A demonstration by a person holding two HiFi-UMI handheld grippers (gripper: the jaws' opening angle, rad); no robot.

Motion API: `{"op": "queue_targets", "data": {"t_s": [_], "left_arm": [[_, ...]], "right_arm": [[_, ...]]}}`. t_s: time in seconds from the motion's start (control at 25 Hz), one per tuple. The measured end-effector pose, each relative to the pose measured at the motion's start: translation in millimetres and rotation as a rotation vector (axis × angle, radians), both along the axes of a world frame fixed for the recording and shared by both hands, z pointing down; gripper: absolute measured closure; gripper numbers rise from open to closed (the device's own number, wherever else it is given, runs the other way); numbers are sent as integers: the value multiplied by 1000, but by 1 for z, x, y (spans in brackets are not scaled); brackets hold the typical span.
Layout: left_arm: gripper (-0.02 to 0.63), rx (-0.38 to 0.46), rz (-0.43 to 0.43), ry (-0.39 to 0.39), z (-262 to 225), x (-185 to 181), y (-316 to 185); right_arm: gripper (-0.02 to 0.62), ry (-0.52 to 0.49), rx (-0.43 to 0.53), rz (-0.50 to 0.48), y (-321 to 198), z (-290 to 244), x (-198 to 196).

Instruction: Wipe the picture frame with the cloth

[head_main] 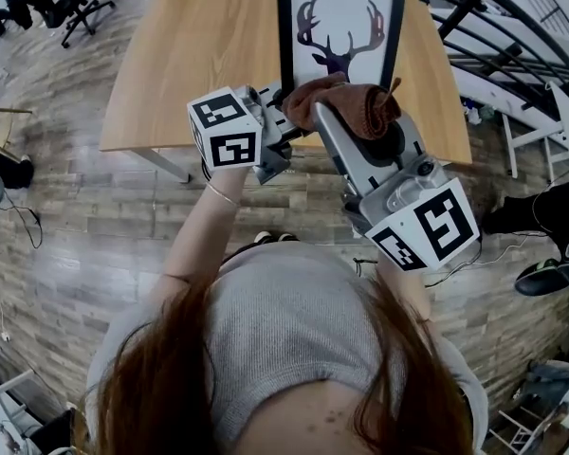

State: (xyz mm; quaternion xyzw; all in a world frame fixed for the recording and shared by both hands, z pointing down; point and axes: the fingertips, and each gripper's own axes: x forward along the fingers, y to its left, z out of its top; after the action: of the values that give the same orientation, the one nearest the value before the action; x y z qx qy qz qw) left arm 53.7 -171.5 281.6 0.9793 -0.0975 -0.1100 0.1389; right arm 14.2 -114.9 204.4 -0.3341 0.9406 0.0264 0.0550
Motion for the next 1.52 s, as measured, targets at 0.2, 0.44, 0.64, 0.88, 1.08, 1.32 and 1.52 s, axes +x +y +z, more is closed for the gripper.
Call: {"op": "queue_targets", "data": {"t_s": [0.2,0.44,0.64,0.88,1.08,1.32,1.52], "left_arm": [[538,14,-26,-1,1,0,-2],[538,4,-27,40,-1,2,-1],[538,-3,-16,53,-3,2,0],[538,-6,9,30,-4,1,4],[538,7,17,4,-3,-1,4],[538,13,7,28,-7,1,7],[538,12,1,32,-5,1,5]], "right_arm": [[499,10,-35,-55,11,1,7],[499,47,-32,-94,23,-7,21],[499,-100,129,-9,13,-59,45],[499,-255,364,117,-24,-137,54],[499,-181,480,237,-58,-152,38],[499,-93,424,235,-82,-115,30],[499,-67,347,208,-88,-98,30]]}}
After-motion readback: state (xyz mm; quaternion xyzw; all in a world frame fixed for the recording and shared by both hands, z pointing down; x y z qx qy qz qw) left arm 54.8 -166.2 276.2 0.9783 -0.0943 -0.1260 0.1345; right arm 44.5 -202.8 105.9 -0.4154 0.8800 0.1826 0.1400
